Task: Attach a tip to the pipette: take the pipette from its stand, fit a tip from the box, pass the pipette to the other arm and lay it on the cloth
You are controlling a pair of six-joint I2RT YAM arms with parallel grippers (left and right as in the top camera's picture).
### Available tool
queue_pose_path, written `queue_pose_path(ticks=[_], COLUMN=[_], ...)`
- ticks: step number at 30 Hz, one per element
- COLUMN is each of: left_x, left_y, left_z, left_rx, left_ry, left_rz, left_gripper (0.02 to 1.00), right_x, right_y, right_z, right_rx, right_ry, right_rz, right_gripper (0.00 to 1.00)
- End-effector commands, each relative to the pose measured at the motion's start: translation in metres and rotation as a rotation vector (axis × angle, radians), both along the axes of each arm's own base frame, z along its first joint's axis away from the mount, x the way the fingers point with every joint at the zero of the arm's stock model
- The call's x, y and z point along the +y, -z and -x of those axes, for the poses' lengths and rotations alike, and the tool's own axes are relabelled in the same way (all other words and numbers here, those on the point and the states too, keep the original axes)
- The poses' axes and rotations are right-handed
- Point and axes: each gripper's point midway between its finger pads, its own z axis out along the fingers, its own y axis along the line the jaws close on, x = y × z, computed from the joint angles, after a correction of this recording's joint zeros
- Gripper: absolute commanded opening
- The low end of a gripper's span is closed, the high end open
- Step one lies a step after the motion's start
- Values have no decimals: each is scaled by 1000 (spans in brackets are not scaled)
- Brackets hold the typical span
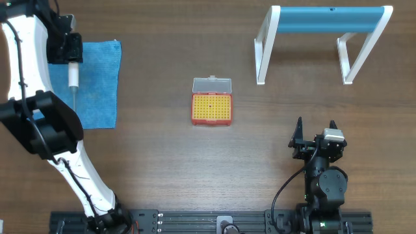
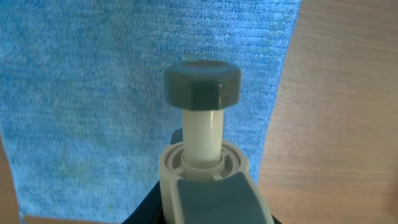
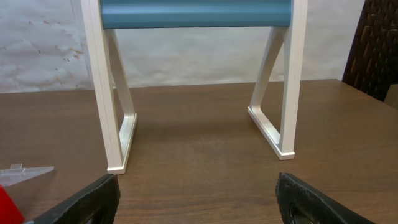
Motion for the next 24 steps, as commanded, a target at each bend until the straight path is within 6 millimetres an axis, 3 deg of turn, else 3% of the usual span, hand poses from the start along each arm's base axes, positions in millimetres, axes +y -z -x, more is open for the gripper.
queue_pose_path(ticks=[1,5,13,24], left_x=[0,-2,7,7], left_y=[44,58,52,90], left_z=[-13,-30,-63,-60], left_rx=[50,17,-108,-43], left_ry=[43,64,66,61], left_rz=[6,-7,-50,-27], left_gripper=[27,27,27,27], right_x=[-2,-2,-2,-2], right_y=[2,2,2,2], right_z=[0,0,0,0], right_rx=[5,5,5,5], right_ry=[14,14,14,14], right_rz=[-10,-10,-10,-10], right_gripper=[820,822,820,820])
